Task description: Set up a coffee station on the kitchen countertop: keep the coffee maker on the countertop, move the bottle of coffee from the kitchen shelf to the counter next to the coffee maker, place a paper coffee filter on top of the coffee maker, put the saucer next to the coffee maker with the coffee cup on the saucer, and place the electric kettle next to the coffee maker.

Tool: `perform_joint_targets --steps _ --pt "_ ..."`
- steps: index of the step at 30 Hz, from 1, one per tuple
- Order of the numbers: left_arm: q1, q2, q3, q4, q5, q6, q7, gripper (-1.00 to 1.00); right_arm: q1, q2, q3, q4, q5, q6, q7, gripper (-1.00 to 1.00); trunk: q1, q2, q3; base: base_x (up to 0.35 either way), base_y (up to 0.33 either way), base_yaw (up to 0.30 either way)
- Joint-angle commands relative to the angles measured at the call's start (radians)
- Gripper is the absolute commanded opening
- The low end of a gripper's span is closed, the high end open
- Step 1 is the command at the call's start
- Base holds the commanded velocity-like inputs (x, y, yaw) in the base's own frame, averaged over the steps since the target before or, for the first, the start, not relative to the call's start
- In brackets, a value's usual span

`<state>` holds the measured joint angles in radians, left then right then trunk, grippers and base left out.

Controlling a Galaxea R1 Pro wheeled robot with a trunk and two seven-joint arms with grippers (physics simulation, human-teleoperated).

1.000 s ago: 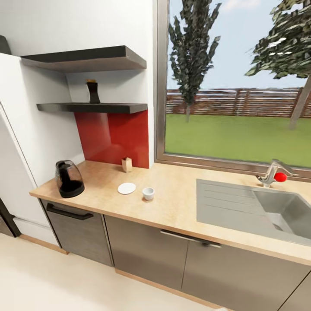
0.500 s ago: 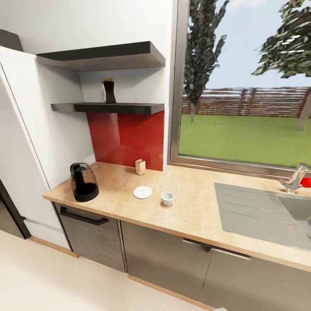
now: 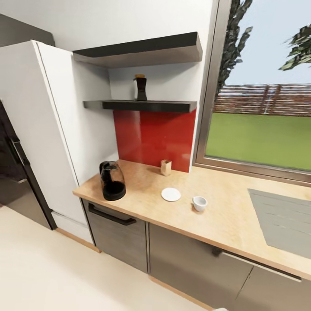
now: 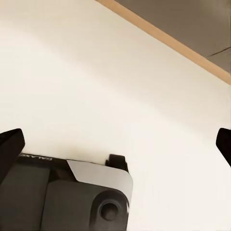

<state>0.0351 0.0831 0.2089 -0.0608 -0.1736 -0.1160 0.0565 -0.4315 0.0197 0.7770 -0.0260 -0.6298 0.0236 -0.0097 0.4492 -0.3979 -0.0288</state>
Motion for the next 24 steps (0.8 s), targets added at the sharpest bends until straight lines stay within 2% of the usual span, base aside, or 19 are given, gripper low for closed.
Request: perform_joint_targets --steps 1,6,24 --pt "0.000 0.000 0.007 -0.001 -0.011 -0.002 0.002 1.00 -0.001 0.000 0.008 0.000 -0.008 0.002 -0.001 1.00 0.001 -0.002 -0.003 0.113 0.317 0.182" --pt "0.000 0.000 0.007 -0.001 -0.011 -0.002 0.002 1.00 -0.001 -0.001 0.008 0.000 -0.008 0.002 -0.002 1.00 0.001 -0.002 -0.006 0.109 0.319 0.077" --pt "0.000 0.000 0.007 -0.001 -0.010 -0.004 0.002 1.00 -0.001 -0.002 0.008 0.001 -0.008 0.000 -0.001 1.00 0.001 -0.002 -0.014 0.144 0.321 0.000"
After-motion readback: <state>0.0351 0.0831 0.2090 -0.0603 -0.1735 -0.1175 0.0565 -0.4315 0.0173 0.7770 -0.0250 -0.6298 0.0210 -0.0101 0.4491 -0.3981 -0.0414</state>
